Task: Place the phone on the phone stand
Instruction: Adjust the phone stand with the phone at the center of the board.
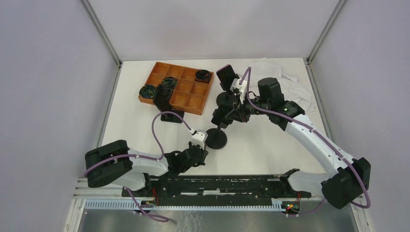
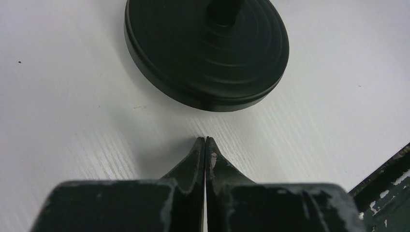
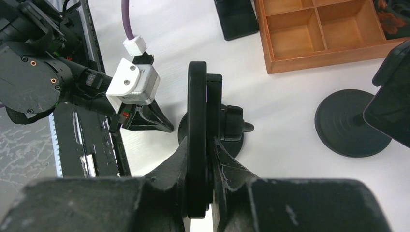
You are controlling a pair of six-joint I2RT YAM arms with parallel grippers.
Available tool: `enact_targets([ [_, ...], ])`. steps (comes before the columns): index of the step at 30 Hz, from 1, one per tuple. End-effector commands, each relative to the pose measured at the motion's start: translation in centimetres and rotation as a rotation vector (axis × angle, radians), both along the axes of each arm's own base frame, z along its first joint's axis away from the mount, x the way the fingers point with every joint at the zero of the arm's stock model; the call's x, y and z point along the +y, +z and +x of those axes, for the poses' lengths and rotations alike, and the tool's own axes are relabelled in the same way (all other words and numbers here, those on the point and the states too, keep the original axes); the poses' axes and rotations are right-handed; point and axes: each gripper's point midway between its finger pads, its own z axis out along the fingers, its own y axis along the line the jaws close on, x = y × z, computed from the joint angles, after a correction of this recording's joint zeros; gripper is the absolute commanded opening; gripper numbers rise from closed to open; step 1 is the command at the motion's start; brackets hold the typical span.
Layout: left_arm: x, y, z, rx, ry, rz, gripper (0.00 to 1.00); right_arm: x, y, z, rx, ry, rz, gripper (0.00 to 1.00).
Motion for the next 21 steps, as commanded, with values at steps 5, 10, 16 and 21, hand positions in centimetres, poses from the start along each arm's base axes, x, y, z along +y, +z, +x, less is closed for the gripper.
enact_targets([
  [5, 2.4, -3.0, -1.0, 0.077, 0.022, 0.097, 0.02, 1.2, 5.2, 1.3, -0.105, 0.014, 0.122, 0.17],
  [10, 1.4, -0.5, -1.3, 0.061, -0.016, 0.023, 0.02, 1.4, 5.2, 0.8, -0.105, 0.044, 0.132, 0.20],
  [16, 0.6, 5.2, -2.3, 0.011, -0.116, -0.112, 0.03, 1.6, 5.1, 0.7, -0.101, 0.056, 0.135, 0.25],
  [21, 0.4, 10.4, -2.7, -0.063, -0.161, -0.243, 0.10, 1.7, 5.0, 0.8, -0.095, 0.059, 0.140, 0.24],
])
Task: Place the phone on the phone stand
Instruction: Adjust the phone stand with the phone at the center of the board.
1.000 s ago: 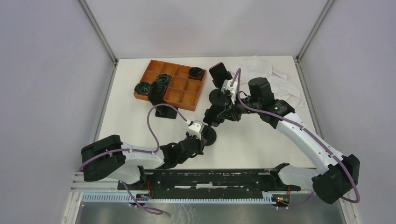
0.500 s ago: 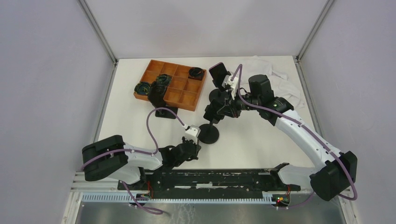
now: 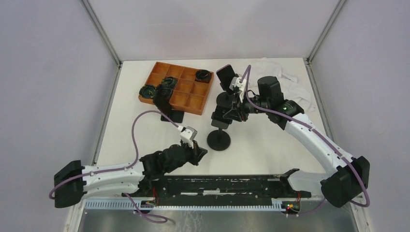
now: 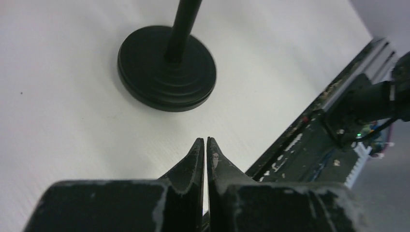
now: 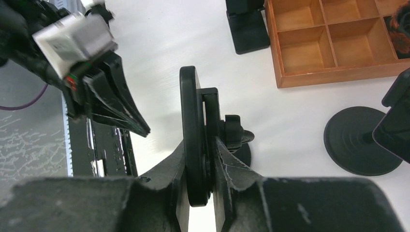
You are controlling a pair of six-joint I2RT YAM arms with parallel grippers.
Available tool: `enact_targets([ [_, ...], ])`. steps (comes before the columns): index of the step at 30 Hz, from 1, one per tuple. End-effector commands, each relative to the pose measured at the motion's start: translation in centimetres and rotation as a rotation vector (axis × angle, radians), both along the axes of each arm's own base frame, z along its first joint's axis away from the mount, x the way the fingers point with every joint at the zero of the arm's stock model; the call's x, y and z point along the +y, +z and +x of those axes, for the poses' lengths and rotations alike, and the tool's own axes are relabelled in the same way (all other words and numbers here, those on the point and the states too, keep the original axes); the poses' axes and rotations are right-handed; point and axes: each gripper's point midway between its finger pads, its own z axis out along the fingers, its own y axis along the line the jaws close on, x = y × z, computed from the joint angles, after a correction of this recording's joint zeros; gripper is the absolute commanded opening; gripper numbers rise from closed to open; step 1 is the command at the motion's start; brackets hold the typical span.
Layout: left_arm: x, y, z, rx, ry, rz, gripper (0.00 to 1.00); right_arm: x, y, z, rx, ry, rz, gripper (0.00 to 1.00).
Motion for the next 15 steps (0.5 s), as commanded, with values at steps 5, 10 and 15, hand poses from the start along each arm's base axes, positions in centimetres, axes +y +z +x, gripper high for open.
enact_targets([
  [5, -1.4, 5.2, -0.2, -0.082, -0.075, -0.084, 0.11, 1.0, 4.3, 0.6, -0.106, 0.035, 0.097, 0.28],
  [10, -3.5, 5.0, 0.4, -0.093, -0.099, -0.083, 0.10, 1.0, 4.6, 0.1, -0.113, 0.054, 0.108, 0.38],
  [15, -4.9, 4.3, 0.7, -0.089, -0.123, -0.059, 0.08, 1.0, 4.7, -0.6, -0.124, 0.079, 0.116, 0.43],
])
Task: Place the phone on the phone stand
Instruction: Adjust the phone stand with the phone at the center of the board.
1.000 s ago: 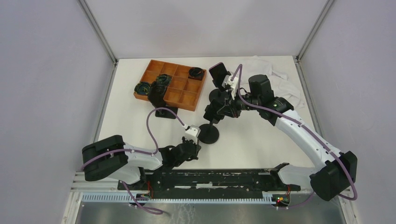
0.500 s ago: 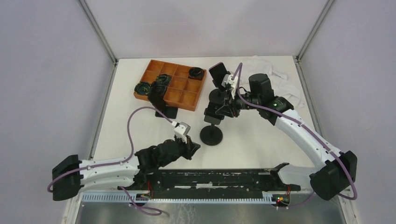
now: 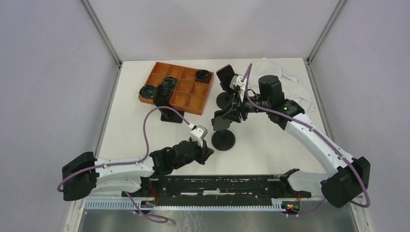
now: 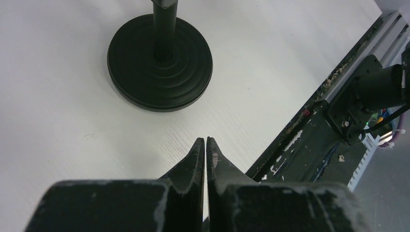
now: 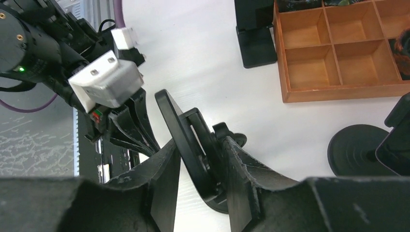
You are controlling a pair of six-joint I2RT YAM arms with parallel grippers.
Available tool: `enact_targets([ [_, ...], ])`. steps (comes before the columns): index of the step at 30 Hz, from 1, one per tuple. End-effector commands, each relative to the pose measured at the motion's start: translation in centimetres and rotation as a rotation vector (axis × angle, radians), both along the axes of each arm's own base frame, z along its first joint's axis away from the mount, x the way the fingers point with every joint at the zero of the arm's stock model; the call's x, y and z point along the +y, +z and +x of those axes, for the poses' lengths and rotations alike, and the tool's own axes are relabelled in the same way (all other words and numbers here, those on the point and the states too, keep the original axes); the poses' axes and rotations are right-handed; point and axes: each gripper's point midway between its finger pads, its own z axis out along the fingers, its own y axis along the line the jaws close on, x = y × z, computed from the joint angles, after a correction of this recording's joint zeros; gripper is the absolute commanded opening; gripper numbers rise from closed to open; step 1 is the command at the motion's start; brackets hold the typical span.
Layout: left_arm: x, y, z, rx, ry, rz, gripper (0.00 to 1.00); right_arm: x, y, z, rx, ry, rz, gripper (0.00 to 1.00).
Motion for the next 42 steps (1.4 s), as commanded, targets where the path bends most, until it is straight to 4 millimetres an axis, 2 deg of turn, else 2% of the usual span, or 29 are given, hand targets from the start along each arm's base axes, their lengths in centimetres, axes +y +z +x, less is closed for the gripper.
enact_targets([
  [1, -2.4, 3.1, 0.7, -0.069, -0.042, -0.073, 0.08, 0.3, 3.7, -0.4, -0.116, 0.044, 0.074, 0.45],
  [5, -2.2, 3.4, 0.6, -0.077, -0.044, -0.080, 0.08, 0.0, 3.6, -0.8, -0.141, 0.055, 0.069, 0.59],
  [9, -1.7, 3.7, 0.5, -0.083, -0.039, -0.084, 0.08, -0.5, 3.5, -1.3, -0.171, 0.061, 0.063, 0.68],
  [13, -1.3, 3.7, 0.4, -0.085, -0.037, -0.089, 0.08, -1.0, 3.7, -1.4, -0.189, 0.053, 0.063, 0.71],
  [17, -1.3, 3.4, 0.4, -0.088, -0.034, -0.103, 0.08, -1.3, 3.4, -1.1, -0.183, 0.039, 0.066, 0.69],
  [24, -2.8, 3.1, 1.3, -0.113, -0.038, -0.139, 0.07, -1.2, 2.3, -0.4, -0.150, 0.016, 0.057, 0.58],
  [29, -4.1, 2.0, 2.8, -0.103, -0.036, -0.143, 0.04, -1.2, 1.8, -0.2, -0.141, 0.013, 0.052, 0.41],
  [38, -3.8, -2.2, 5.6, -0.026, 0.001, -0.149, 0.02, -1.3, 1.6, -0.6, -0.137, 0.015, 0.060, 0.11],
  [42, -4.0, -3.8, 6.0, 0.006, -0.006, -0.127, 0.02, -1.5, 1.9, -0.3, -0.132, -0.001, 0.067, 0.03],
])
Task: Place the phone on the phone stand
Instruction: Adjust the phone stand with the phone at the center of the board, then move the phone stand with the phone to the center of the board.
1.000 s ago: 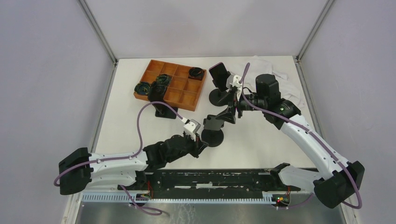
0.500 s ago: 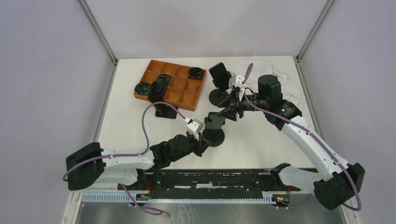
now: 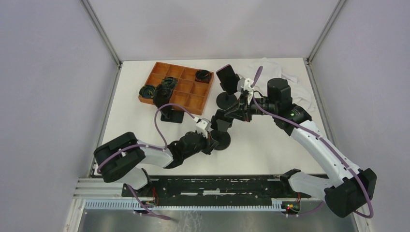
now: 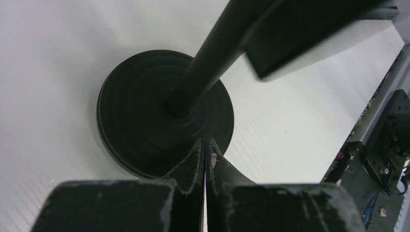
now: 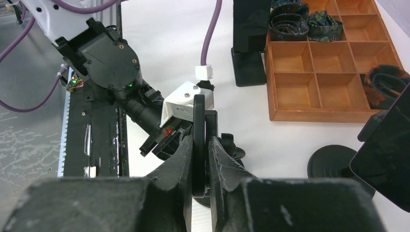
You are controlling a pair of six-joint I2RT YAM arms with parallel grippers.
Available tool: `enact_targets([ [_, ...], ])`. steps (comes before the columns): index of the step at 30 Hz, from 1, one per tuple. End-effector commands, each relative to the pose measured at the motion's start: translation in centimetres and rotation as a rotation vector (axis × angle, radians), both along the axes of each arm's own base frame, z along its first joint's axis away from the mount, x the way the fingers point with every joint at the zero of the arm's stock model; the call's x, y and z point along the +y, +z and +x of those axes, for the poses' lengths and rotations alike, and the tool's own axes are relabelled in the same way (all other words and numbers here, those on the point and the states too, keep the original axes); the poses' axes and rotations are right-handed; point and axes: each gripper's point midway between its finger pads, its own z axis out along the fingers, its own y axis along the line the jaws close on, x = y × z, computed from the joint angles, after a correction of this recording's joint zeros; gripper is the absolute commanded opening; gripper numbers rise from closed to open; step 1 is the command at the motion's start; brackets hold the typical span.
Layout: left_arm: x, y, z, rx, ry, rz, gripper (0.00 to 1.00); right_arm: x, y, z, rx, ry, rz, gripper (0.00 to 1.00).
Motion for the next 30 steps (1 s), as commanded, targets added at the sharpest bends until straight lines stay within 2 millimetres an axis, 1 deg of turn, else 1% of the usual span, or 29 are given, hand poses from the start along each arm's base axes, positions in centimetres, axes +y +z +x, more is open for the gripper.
enact_targets([
  [1, -1.3, 0.4, 0.5, -0.003, -0.028, -0.067, 0.02, -0.5, 0.1, 0.7, 0.005, -0.043, 0.005, 0.02],
  [4, -0.7, -1.8, 0.4, 0.035, -0.016, -0.037, 0.02, -0.9, 0.4, 1.1, 0.007, -0.064, 0.010, 0.00],
  [7, -0.1, -3.5, 0.5, 0.068, 0.001, -0.031, 0.02, -1.3, 0.5, 1.7, 0.012, -0.093, 0.014, 0.00],
  [12, 0.6, -5.7, 0.1, 0.127, 0.005, -0.054, 0.02, -2.1, 0.6, 3.2, 0.019, -0.167, 0.007, 0.00],
  [17, 0.7, -6.4, -0.6, 0.160, -0.023, -0.098, 0.02, -2.9, 0.3, 4.7, 0.030, -0.240, -0.002, 0.00],
  [25, 0.7, -6.6, -0.7, 0.164, -0.033, -0.090, 0.02, -3.2, 0.3, 6.4, 0.026, -0.294, -0.033, 0.00],
  [27, 0.8, -6.8, -0.7, 0.165, -0.036, -0.081, 0.02, -3.2, -0.2, 6.5, 0.036, -0.292, -0.040, 0.04],
  [28, 0.7, -6.8, -0.7, 0.165, -0.039, -0.081, 0.02, -3.1, -0.4, 6.4, 0.037, -0.281, -0.040, 0.11],
  [30, 0.7, -7.0, -0.8, 0.168, -0.044, -0.076, 0.02, -3.0, -0.7, 6.0, 0.037, -0.260, -0.039, 0.19],
])
